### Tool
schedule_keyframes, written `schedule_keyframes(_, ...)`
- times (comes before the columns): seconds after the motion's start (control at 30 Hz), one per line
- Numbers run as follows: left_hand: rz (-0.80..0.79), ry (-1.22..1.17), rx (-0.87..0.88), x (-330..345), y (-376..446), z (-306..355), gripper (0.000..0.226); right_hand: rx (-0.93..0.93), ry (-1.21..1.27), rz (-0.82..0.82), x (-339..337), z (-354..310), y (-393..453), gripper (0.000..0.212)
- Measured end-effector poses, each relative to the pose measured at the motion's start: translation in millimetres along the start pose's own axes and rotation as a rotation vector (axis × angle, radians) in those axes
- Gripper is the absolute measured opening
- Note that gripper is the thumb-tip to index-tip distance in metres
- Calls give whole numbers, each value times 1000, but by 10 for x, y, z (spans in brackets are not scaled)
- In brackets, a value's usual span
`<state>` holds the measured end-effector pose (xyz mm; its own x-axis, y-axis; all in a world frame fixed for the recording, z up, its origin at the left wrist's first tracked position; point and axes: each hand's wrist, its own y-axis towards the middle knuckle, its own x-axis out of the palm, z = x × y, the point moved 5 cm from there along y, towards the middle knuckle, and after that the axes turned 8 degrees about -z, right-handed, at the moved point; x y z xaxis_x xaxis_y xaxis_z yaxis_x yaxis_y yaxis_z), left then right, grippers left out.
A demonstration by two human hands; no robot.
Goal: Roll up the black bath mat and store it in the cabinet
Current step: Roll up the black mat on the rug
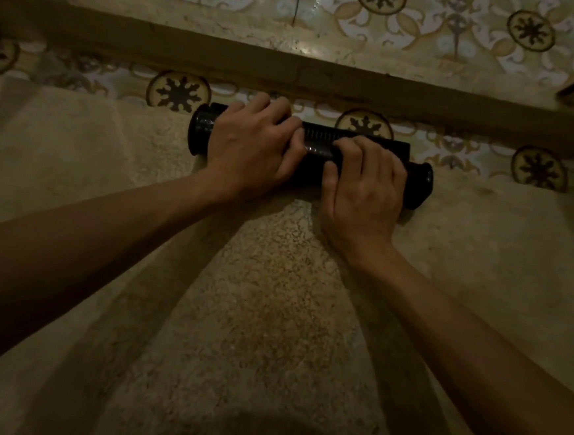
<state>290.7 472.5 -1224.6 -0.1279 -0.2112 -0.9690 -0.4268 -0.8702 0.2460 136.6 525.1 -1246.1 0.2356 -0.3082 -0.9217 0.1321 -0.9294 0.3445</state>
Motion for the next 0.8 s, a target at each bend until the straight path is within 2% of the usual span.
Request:
schedule_keyframes(0.2, -8, -38, -20, 52, -118, -26, 42, 12, -126, 40, 4, 47, 293, 51)
schedule_keyframes(0.33, -94, -3, 72, 129, -278, -87, 74, 21, -99, -2, 1, 59, 234, 49)
schedule_keyframes(0.4, -147, 32, 69, 116, -179, -104, 86, -14, -73, -73, -5, 79, 262, 57)
schedule_keyframes(0.57, -303, 65, 102, 4, 257, -205, 83, -103, -92, -411, -27, 252, 739, 89)
schedule_keyframes(0.7, -380, 42, 137, 49, 364, -206, 78, -235, -127, -642, 21, 320, 894, 86)
schedule_keyframes(0.8, -424, 27, 151, 16, 440, -234, 77, -241, -107, -697, 30, 308, 932, 78)
